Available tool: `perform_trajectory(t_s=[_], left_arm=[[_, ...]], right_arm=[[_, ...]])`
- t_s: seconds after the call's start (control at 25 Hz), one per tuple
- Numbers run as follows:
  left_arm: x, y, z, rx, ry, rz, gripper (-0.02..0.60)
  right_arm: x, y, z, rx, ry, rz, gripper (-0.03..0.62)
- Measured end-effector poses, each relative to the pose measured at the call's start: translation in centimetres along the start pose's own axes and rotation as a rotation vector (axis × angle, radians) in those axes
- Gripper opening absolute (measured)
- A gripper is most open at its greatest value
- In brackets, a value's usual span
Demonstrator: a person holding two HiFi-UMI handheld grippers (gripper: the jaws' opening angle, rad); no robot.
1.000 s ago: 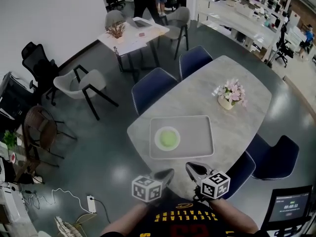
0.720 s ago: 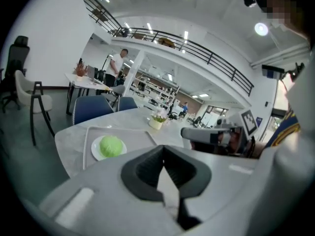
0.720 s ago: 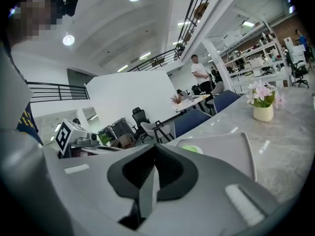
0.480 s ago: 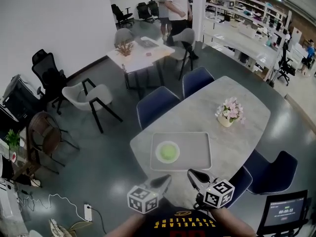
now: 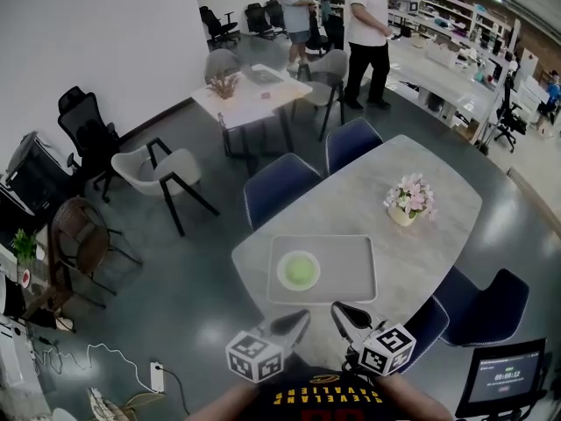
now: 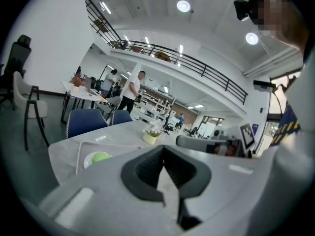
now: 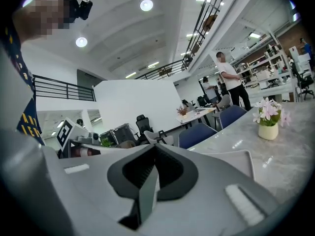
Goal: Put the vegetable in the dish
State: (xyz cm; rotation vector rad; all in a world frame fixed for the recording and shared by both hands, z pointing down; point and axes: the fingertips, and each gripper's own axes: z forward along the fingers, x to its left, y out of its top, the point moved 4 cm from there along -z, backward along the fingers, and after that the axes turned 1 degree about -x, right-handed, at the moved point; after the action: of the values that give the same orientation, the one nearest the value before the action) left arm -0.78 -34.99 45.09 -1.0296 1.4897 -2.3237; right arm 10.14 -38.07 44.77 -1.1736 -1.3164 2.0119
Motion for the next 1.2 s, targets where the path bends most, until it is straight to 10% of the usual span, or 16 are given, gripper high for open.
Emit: perform_trajectory(t_s=[1.2], left_arm=[[0.9, 0.2, 1.1, 0.077, -0.022, -0.012, 0.002]], right_arm=[[-0.4, 0.4, 0.1, 0.012, -0.059, 0.032, 0.006]])
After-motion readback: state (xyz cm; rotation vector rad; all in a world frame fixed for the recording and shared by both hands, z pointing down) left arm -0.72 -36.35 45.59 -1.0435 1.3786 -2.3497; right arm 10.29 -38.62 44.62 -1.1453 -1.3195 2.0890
